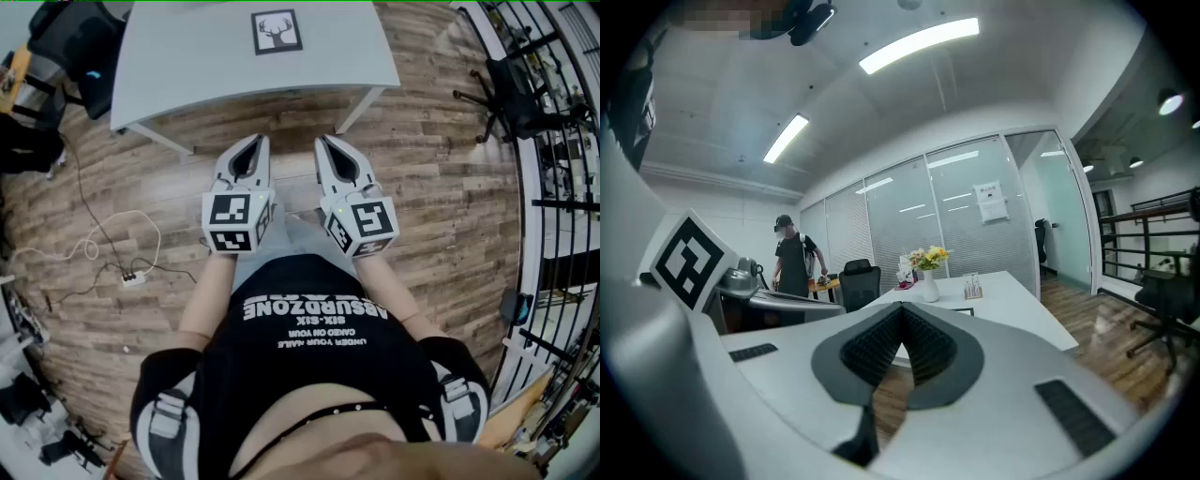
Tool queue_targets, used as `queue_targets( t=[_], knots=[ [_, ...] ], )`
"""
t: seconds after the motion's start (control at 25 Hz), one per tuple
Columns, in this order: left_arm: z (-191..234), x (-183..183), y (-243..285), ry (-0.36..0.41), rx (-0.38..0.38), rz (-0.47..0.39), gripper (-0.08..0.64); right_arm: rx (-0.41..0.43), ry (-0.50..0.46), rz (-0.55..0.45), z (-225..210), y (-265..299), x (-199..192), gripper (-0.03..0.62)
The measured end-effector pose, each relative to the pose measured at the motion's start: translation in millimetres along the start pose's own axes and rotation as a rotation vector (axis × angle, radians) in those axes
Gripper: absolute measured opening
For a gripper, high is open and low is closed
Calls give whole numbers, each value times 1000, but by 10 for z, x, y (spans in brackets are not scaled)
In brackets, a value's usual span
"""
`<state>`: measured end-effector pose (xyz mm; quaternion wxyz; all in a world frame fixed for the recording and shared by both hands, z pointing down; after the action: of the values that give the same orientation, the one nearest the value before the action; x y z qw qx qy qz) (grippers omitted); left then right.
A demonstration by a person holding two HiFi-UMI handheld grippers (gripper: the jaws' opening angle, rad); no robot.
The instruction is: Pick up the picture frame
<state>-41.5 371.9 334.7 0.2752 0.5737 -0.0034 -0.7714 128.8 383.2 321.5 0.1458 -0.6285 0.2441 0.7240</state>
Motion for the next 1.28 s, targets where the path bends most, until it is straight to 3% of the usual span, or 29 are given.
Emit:
queue_targets(
  t=[0.24, 0.44, 0.72, 1.28],
  knots=[
    [-67, 70, -22, -20, -23, -26, 15, -6, 8, -19, -15, -74, 41, 15],
    [-95, 110, 99, -9, -42, -21, 15, 13, 68, -84, -88, -81, 46, 15],
    [-54, 141, 439, -27, -77, 0, 15, -20, 45, -62, -283, 49, 18, 15],
    [327, 452, 1638, -29, -88, 51, 15, -27, 43, 10, -980, 1058, -55, 15]
  ],
)
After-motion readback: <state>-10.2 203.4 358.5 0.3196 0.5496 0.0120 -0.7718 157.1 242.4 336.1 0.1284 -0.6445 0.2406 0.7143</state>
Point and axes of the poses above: the fingertips, and each gripper's own axes: y forward along the fingers, z to its left, x out of its top, the point moved 8 cm from there along -y, backward along the fingers, and after that the axes turned 13 degrees about -y, right-handed, at the moved point
